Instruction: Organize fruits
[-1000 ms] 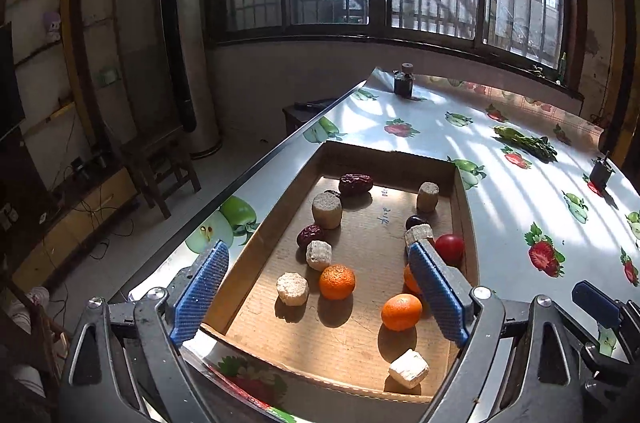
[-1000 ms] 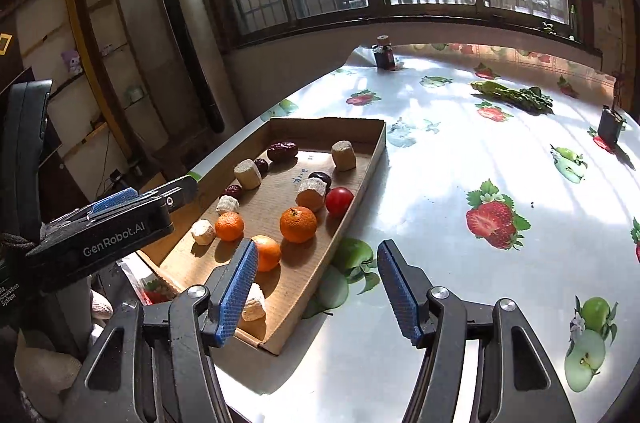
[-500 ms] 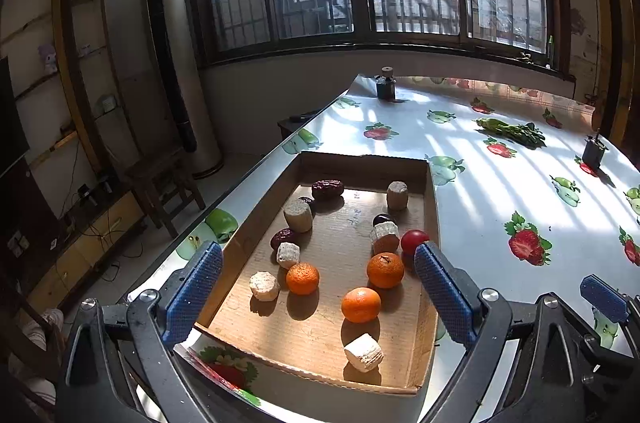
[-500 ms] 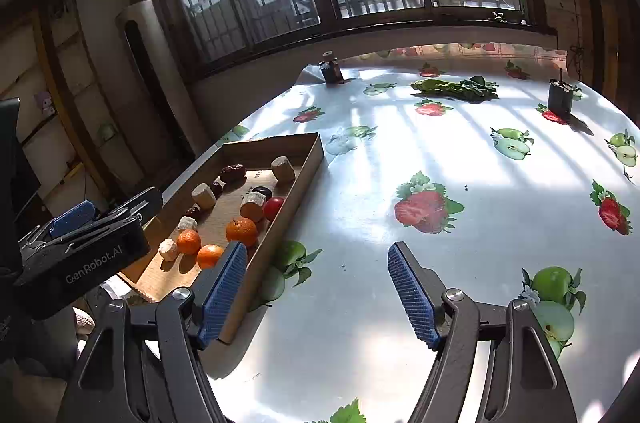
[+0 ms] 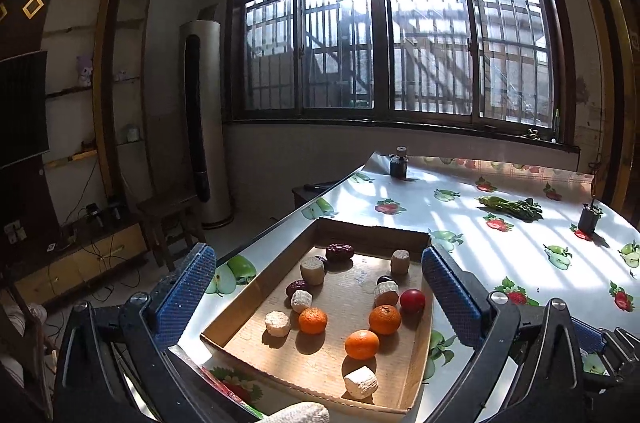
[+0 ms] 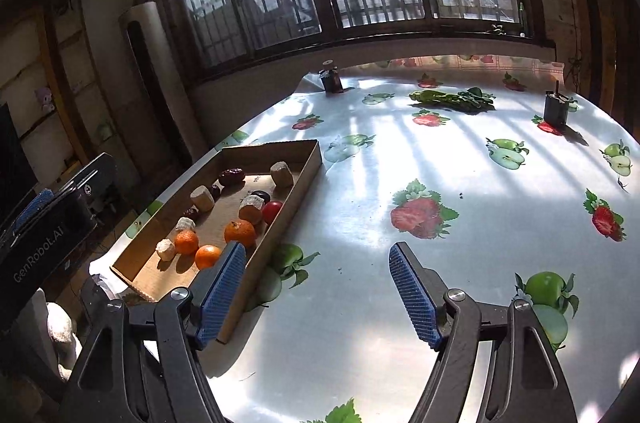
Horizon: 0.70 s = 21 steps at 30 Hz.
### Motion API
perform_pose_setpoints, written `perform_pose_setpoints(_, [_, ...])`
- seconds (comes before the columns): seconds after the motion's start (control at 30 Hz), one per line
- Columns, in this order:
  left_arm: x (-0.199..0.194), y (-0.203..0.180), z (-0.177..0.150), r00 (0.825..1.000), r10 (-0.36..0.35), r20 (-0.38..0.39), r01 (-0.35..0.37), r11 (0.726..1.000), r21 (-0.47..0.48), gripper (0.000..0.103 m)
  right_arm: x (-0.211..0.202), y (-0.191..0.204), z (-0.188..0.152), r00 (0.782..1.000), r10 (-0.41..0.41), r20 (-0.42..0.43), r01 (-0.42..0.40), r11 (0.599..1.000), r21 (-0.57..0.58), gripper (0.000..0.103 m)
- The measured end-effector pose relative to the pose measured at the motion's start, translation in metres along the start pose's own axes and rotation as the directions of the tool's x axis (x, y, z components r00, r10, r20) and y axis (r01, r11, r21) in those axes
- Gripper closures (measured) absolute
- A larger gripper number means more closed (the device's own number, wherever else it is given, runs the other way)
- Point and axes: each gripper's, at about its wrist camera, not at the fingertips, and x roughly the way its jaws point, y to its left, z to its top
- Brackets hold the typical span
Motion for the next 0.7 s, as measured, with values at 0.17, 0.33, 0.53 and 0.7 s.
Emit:
perform_pose_setpoints(0.17, [0.012, -0.001, 0.001, 0.996, -0.024, -0.081, 0.025, 1.0, 0.006, 0.0, 0.002, 0.007, -0.002, 1.0, -0.009, -0.007, 0.009, 1.0, -0.027, 0.023])
perform_pose_setpoints(0.33, [0.021, 0.004, -0.001, 0.99, -0.048, -0.135, 0.047, 0.999, -0.011, 0.0, 0.0, 0.017, 0.004, 1.0, -0.02, 0.007, 0.021, 0.997, -0.07, 0.019])
perform_pose_setpoints(0.53, [0.023, 0.005, 0.012, 0.99, -0.077, -0.122, 0.076, 0.997, -0.012, 0.0, -0.001, 0.033, 0.018, 1.0, -0.006, 0.013, 0.007, 0.992, -0.122, 0.018])
perform_pose_setpoints(0.7, [0.024, 0.001, 0.032, 0.989, -0.071, -0.13, 0.072, 0.997, 0.005, 0.0, -0.009, 0.026, 0.029, 1.0, -0.012, 0.028, 0.015, 0.994, -0.106, 0.016])
